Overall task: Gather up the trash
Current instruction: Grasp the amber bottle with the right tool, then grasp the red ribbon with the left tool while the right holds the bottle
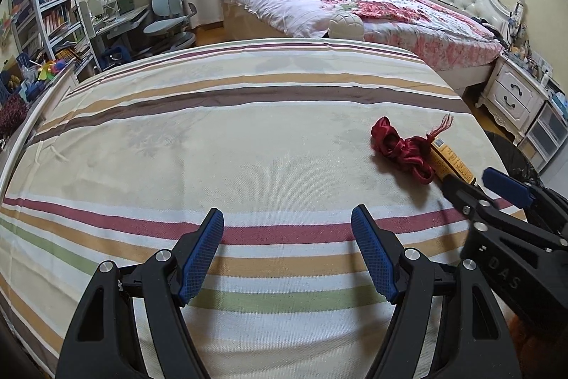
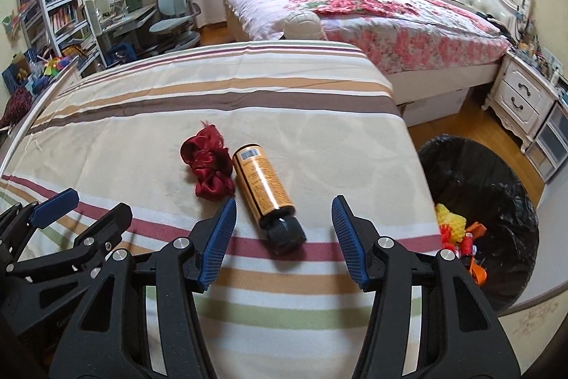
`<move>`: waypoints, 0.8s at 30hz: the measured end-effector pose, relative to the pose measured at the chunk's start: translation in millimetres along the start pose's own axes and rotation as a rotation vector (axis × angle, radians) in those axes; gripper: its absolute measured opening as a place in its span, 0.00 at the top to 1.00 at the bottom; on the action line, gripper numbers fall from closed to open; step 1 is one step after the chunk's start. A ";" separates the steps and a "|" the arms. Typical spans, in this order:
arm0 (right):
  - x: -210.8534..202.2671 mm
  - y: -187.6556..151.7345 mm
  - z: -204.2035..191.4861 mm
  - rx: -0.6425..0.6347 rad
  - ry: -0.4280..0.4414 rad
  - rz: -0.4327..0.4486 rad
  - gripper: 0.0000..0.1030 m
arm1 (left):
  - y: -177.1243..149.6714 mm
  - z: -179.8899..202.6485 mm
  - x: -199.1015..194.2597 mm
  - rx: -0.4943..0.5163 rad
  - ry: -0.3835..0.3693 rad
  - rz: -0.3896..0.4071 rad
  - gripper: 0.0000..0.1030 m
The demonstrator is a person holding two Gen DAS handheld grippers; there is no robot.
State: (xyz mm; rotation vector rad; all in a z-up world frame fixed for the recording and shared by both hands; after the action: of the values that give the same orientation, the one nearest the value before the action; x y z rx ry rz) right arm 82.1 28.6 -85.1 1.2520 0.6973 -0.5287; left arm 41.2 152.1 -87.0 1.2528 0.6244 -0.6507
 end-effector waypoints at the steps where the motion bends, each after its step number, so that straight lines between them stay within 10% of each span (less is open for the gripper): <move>1: 1.3 0.4 -1.4 -0.002 0.005 -0.006 0.60 | -0.1 -0.1 0.3 0.001 -0.001 0.000 0.30; 7: 6.9 3.6 -0.2 -0.005 -0.001 -0.022 0.77 | 1.3 2.2 3.3 0.008 -0.011 -0.008 0.30; 24: 21.3 5.9 42.5 0.052 -0.021 -0.036 0.77 | 12.6 50.3 25.5 0.123 -0.061 -0.025 0.30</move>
State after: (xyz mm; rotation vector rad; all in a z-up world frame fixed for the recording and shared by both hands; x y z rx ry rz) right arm 108.7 -10.9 -89.9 1.2827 0.6938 -0.5923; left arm 71.1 102.8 -87.6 1.3363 0.5575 -0.7547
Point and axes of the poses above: each gripper's, at about its wrist camera, not at the fingertips, and x roughly the way its jaws point, z to its right, y to its top, the point moved 5 cm from there along x, roughly the way its jaws point, and after that the axes turned 15 degrees about -y, right-handed, at the moved point
